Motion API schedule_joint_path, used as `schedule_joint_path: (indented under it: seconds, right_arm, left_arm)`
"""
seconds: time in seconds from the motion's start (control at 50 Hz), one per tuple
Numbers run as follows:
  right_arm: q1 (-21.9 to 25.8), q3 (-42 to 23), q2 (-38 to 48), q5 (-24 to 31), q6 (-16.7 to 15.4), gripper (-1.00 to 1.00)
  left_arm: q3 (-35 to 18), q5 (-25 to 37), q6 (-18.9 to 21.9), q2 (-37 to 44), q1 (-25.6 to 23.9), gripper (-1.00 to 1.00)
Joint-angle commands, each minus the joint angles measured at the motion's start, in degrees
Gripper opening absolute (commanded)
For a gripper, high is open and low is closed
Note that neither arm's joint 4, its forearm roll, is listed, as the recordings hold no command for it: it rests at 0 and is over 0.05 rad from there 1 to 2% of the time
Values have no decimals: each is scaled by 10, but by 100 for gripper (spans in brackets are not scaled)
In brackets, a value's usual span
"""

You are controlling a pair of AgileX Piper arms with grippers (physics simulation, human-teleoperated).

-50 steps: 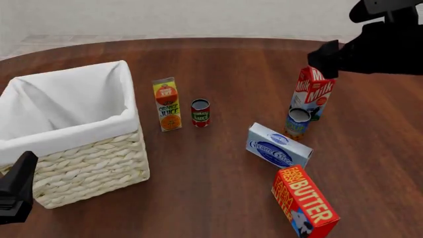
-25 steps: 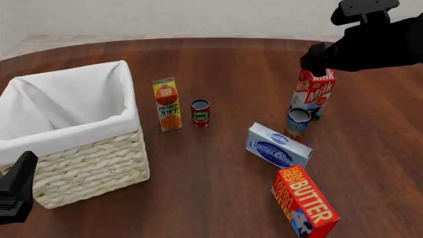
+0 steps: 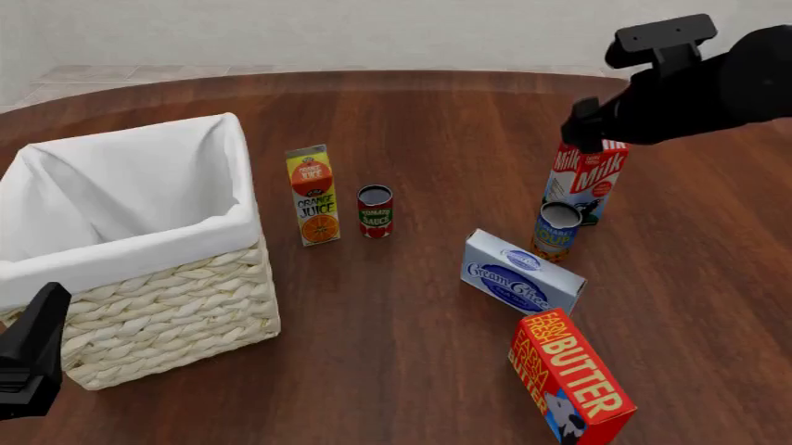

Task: Pick up the alphabet soup and the tomato sauce, and put them in the basket.

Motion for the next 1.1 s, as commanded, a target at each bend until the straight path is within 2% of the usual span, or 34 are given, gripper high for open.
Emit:
schedule_joint_path:
  seconds: [0.02, 0.42, 1.1]
  right_arm:
    - [-16, 3, 25, -7, 4, 100]
    - [-29, 14, 47, -32, 5, 100]
    - [-23, 38, 84, -69, 10, 100]
  left_arm:
    - [0, 0, 0, 0, 0, 100]
    - [0, 0, 0, 0, 0, 100]
    - [0, 0, 0, 0, 0, 100]
